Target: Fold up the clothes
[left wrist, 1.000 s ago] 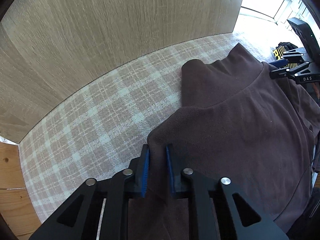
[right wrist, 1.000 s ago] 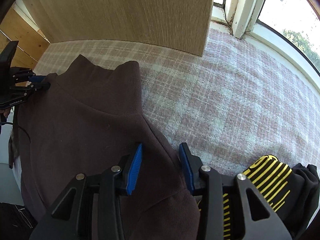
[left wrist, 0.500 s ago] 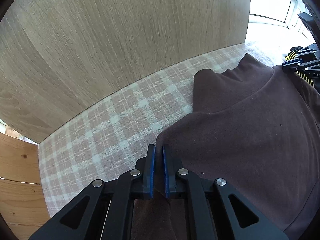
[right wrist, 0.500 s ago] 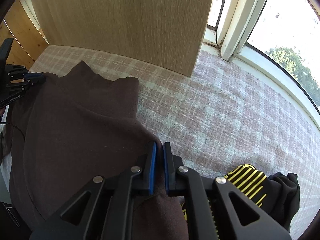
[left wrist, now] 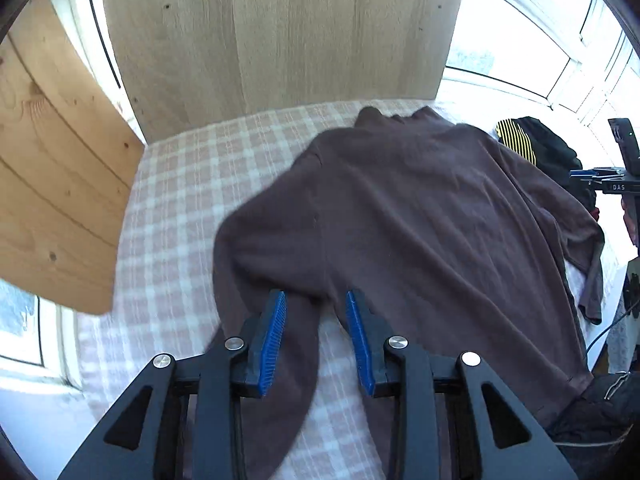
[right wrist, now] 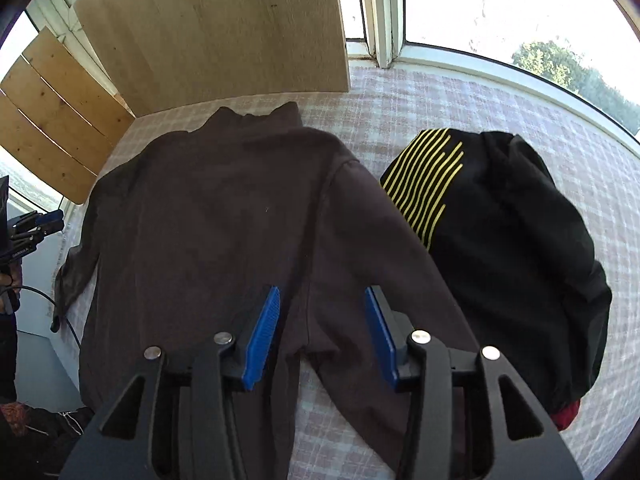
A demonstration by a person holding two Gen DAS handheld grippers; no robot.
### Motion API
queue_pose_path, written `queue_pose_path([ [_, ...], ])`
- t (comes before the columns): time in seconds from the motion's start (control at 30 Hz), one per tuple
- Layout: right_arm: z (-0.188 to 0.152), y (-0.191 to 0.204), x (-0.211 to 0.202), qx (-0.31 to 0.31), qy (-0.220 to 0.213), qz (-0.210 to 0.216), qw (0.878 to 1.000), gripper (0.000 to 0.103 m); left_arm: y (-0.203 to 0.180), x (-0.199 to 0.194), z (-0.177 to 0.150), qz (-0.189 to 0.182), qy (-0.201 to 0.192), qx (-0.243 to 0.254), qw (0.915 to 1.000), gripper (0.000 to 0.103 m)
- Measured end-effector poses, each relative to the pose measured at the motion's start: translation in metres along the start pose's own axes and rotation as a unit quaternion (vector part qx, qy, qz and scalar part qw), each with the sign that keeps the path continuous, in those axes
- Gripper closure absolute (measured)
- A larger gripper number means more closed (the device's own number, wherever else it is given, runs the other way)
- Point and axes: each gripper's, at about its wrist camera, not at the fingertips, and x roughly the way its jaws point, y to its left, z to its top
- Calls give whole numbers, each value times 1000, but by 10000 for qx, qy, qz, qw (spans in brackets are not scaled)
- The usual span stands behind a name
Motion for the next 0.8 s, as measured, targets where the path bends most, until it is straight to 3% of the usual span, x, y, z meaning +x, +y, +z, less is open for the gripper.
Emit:
queue_pose_path([
  [0.1,-44,10,29,374,219,167,9989,59,-19,29,-46,-69,390,16,9992,72],
  [0.23,-63,10,44,656,231,158,9975,59,-27,47,-66,-31,524,-101,9986,72],
  [0.33,-64,6,47,815,208,191,9963,59,-30,53,-69,-92,536,-107,9985,75],
  [0.43,-59,5,46,905,190,138,9956,59,-33,62,-72,-314,620,-138,9975,95],
  [0.67,-39,23,55,744,165,-42,9971,60,-42,48,-74,-26,541,82,9985,97],
  [0.73,-38,22,60,768,172,-4,9969,82,-41,45,-75,9,513,82,9986,97],
  [0.77,-38,20,61,786,184,37,9967,98,-40,44,-76,23,502,78,9987,97],
  [0.8,-38,18,63,805,196,78,9965,98,-39,44,-77,59,503,62,9987,97],
])
